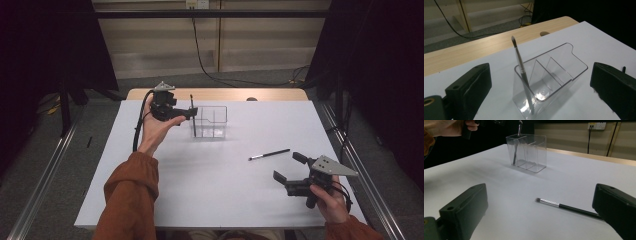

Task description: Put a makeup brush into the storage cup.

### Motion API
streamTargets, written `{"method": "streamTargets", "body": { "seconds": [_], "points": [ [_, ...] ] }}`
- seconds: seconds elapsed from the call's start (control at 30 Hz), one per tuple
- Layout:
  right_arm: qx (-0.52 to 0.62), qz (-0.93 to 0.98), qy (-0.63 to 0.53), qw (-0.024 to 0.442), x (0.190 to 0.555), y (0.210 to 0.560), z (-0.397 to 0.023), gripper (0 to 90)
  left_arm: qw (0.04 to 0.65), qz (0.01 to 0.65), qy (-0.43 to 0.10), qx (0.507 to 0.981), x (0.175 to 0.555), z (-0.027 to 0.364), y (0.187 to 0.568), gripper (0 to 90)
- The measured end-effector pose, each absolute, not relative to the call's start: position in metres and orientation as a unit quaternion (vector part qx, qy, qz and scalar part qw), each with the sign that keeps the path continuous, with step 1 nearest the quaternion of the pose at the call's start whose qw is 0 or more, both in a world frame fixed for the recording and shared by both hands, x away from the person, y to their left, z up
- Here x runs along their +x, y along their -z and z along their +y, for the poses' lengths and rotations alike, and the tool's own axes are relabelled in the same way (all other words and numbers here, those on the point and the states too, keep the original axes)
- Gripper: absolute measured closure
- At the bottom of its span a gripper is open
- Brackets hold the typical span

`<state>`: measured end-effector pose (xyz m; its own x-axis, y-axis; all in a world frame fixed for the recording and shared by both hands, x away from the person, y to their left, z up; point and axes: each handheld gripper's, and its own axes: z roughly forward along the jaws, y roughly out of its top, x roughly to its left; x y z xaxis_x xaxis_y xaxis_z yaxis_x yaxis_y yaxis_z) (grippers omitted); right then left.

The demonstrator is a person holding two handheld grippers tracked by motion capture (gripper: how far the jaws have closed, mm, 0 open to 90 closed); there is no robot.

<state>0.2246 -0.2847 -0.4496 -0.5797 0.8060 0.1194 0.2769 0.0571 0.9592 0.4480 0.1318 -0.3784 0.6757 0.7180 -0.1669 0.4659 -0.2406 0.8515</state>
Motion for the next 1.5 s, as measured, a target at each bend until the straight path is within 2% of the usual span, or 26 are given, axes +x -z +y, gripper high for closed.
{"method": "streamTargets", "body": {
  "seconds": [0.33,0.57,1.0,1.3,1.5],
  "points": [
    [0.395,0.688,-0.562,0.235,0.225,0.450,-0.285,0.1,0.499,0.358,-0.138,0.777,0.433,0.135,0.377,2.9],
    [0.395,0.688,-0.561,0.236,0.225,0.450,-0.285,0.1,0.494,0.368,-0.175,0.768,0.417,0.136,0.378,3.1],
    [0.395,0.688,-0.561,0.236,0.225,0.450,-0.285,0.1,0.528,0.360,-0.163,0.752,0.390,0.150,0.380,3.4],
    [0.393,0.689,-0.561,0.236,0.225,0.450,-0.284,0.1,0.523,0.342,-0.200,0.755,0.372,0.156,0.392,3.7],
    [0.394,0.688,-0.561,0.236,0.225,0.450,-0.284,0.1,0.532,0.342,-0.196,0.750,0.359,0.164,0.398,4.3]
  ]
}}
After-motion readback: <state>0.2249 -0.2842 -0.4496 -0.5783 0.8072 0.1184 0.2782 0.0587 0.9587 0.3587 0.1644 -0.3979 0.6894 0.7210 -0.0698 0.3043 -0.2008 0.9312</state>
